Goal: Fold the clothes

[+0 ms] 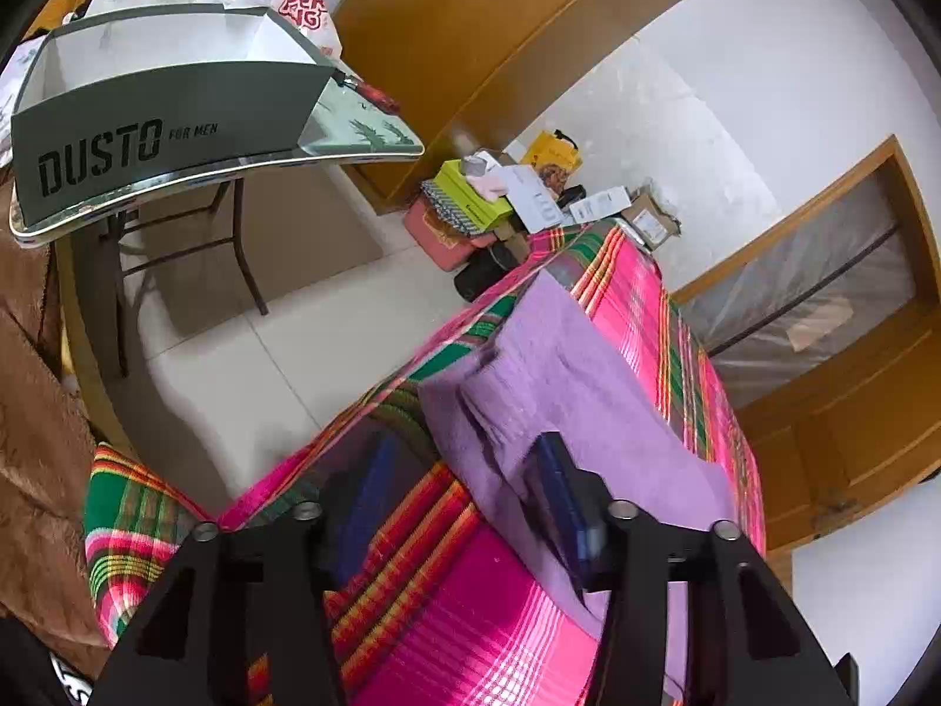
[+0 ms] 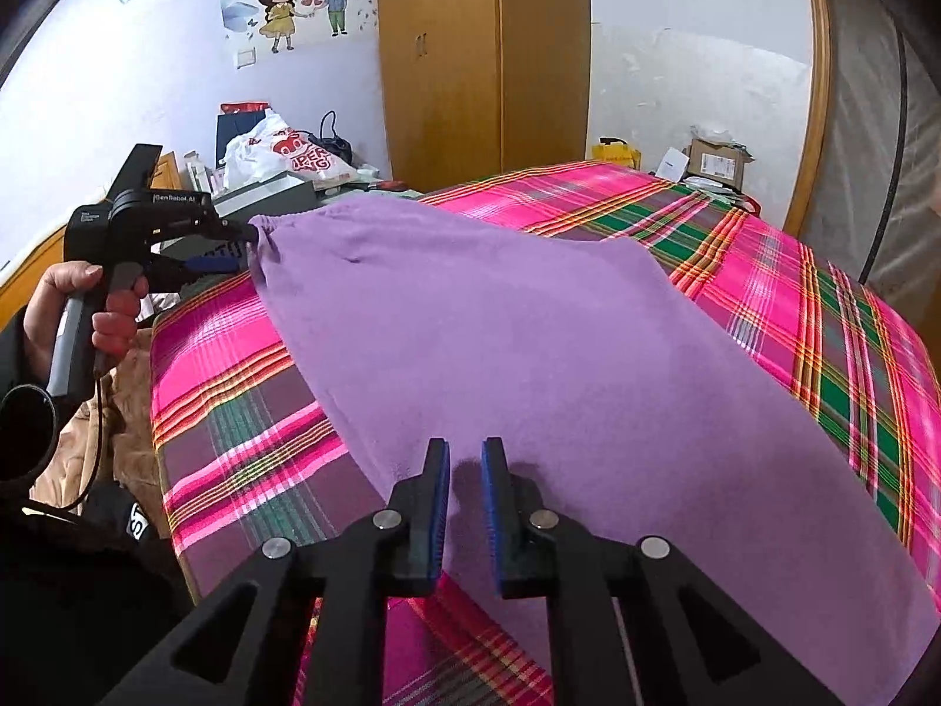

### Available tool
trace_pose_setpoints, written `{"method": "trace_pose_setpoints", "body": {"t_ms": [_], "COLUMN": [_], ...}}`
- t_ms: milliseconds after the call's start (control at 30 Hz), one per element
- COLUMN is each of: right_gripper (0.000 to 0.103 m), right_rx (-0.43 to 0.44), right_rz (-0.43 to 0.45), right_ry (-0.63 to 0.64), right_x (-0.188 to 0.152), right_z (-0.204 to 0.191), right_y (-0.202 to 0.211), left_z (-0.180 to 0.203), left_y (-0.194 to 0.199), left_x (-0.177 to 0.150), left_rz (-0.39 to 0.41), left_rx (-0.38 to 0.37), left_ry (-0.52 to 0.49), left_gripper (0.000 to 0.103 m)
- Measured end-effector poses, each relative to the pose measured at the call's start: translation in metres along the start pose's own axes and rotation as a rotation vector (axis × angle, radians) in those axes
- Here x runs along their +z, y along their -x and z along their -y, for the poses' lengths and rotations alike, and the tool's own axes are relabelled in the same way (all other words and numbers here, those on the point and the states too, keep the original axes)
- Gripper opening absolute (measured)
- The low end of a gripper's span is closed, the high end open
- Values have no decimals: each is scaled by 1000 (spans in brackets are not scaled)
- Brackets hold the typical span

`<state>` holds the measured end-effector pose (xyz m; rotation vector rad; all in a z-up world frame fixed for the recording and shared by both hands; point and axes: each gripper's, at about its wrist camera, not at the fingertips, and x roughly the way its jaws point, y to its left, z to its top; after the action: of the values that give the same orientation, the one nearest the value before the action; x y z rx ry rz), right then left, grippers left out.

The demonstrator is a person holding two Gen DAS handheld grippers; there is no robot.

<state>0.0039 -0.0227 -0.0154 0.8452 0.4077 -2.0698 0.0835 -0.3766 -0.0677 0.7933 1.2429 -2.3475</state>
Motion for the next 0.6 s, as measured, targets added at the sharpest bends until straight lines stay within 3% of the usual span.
{"method": "trace_pose_setpoints", "body": {"t_ms": [100, 367, 467, 500, 600], "right_gripper": [11, 11, 11, 11, 11], "right_rx": [2, 1, -16, -25, -45], "right_rz": [0, -4, -10, -13, -13], "right_ry": [3, 9, 5, 1, -18], "right_x": [0, 2, 4, 5, 8], "right_z": [-1, -1, -1, 0, 3], "right_y": [0, -1, -4, -5, -6], "left_z": [5, 14, 17, 17, 17], "left_y": [-2, -9, -17, -19, -23], "left_x": [-2, -5, -1, 1, 2], "left_rz": [1, 41, 44, 41, 44], "left_rx": [-29, -15, -12, -15, -10], "left_ry": [-31, -122, -123, -121, -121], "left_gripper": [72, 73, 68, 58, 49]}}
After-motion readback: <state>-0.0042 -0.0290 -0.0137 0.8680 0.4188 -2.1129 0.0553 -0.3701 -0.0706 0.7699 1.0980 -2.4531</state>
